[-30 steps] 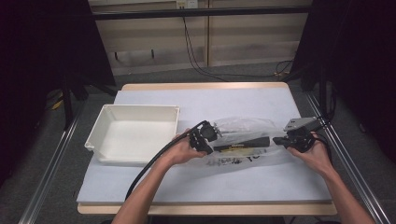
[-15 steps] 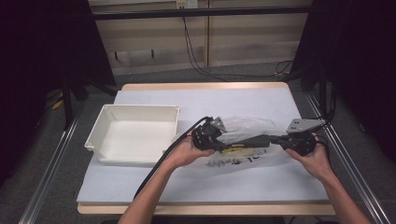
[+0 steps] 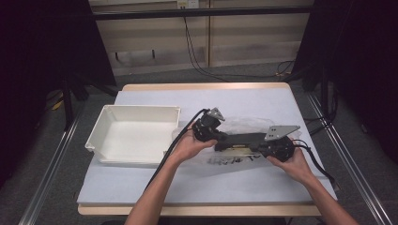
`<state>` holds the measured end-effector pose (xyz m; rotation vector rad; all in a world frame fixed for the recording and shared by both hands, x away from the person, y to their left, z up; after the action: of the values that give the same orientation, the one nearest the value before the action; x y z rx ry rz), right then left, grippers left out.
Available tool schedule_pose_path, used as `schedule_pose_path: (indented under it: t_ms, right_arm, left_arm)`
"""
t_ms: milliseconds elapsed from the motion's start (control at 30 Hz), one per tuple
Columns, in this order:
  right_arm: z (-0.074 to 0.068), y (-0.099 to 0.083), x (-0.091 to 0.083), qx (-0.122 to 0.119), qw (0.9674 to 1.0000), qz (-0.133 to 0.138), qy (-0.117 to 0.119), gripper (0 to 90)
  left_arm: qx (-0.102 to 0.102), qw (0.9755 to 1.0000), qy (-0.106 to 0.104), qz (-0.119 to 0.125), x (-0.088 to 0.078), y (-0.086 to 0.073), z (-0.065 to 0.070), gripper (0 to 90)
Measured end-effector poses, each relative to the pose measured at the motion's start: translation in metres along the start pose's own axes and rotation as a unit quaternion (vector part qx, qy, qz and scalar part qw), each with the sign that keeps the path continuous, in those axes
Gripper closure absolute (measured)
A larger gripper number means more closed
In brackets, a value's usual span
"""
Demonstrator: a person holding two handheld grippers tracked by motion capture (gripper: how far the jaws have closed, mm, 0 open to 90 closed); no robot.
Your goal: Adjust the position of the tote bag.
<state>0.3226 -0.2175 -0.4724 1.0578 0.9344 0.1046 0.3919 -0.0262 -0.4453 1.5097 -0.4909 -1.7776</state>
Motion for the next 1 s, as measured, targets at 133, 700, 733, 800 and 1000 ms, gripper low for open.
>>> schedule_pose_path:
  t_ms: [133,700,733,800,1000]
  right_arm:
    - [-0.003,-0.003,0.006,0.003,0.9999,-0.007,0.007,90.0]
    - [-0.022,-0.016,0.024,-0.007,0.9988,-0.034,0.034,90.0]
    - [-0.023,-0.017,0.025,-0.01,0.9987,-0.036,0.034,90.0]
    - [-0.024,-0.02,0.026,-0.011,0.9985,-0.041,0.035,90.0]
    - [-0.03,-0.03,0.027,-0.007,0.9977,-0.049,0.045,90.0]
  left_arm:
    - [-0.02,0.9996,0.02,-0.007,0.0,-0.003,-0.015,89.1]
    - [-0.106,0.9905,0.067,-0.057,0.024,-0.009,-0.07,90.0]
    - [-0.111,0.9893,0.074,-0.058,0.027,-0.008,-0.072,90.0]
    - [-0.12,0.988,0.069,-0.069,0.034,-0.009,-0.075,90.0]
    - [-0.151,0.9839,0.071,-0.064,0.047,-0.014,-0.084,90.0]
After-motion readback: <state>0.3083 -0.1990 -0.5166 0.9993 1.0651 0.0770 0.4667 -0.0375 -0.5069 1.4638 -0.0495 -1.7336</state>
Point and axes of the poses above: each handheld gripper's, and its own axes: x roughly forward along the jaws, y roughly out of its top, z roughly to its right, the point moved 5 cm from there along x, roughly forward along the jaws, and after that the axes turned 11 degrees about -y, right-handed, at the moved point
